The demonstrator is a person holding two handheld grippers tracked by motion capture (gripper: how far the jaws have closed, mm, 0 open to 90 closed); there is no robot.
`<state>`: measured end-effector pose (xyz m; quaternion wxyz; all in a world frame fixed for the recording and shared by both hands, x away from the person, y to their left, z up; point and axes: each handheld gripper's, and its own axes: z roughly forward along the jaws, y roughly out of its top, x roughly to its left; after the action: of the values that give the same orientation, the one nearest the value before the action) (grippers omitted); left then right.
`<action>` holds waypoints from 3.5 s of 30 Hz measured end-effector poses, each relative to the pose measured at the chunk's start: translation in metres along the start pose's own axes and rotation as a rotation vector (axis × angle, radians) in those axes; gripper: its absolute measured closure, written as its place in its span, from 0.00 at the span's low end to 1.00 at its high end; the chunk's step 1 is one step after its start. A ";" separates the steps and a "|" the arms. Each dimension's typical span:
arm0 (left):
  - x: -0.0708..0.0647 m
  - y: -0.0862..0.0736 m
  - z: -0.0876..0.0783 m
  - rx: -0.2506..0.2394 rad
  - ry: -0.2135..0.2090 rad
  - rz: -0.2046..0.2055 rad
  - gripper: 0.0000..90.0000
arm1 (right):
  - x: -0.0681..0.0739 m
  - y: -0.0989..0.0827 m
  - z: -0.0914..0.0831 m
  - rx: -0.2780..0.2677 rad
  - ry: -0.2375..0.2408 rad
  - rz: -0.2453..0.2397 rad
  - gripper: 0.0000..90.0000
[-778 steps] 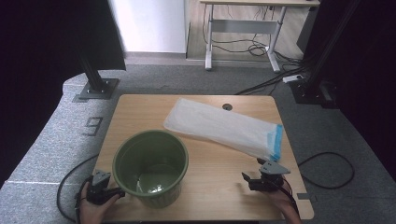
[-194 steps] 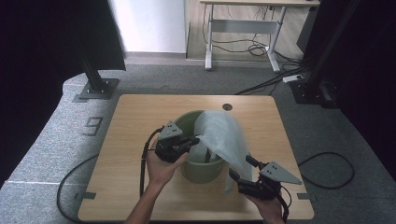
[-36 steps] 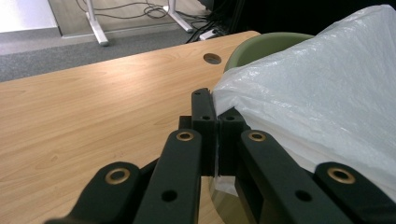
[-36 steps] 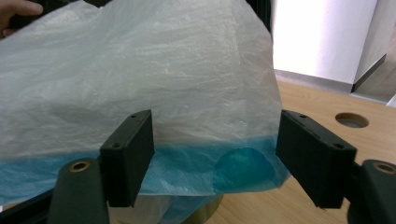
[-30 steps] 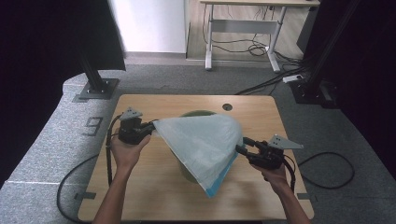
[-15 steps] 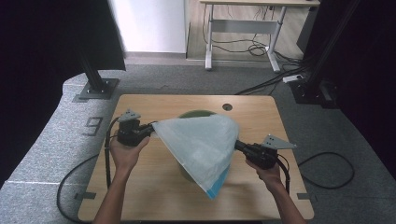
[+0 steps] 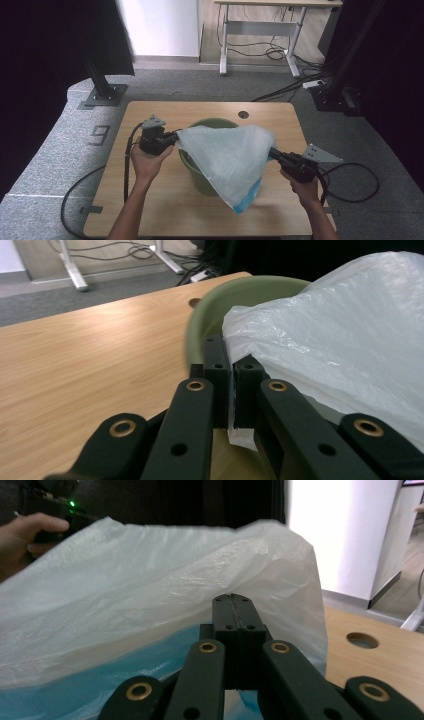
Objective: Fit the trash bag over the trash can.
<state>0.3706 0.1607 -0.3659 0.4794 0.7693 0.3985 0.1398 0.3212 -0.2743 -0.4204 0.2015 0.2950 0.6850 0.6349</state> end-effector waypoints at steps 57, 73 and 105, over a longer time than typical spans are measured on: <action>-0.109 -0.001 0.000 0.082 -0.220 0.231 0.18 | 0.058 0.036 0.072 0.131 -0.003 -0.117 0.99; -0.119 -0.016 0.007 0.111 -0.215 0.197 0.16 | 0.054 0.032 0.075 0.147 -0.074 -0.116 0.99; -0.145 -0.018 0.034 0.076 -0.131 0.138 0.41 | 0.058 0.030 0.077 0.144 -0.138 -0.129 0.99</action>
<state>0.2893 0.0354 -0.3743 0.4643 0.8200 0.3174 0.1066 0.3326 -0.1777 -0.3933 0.2665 0.3071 0.7311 0.5479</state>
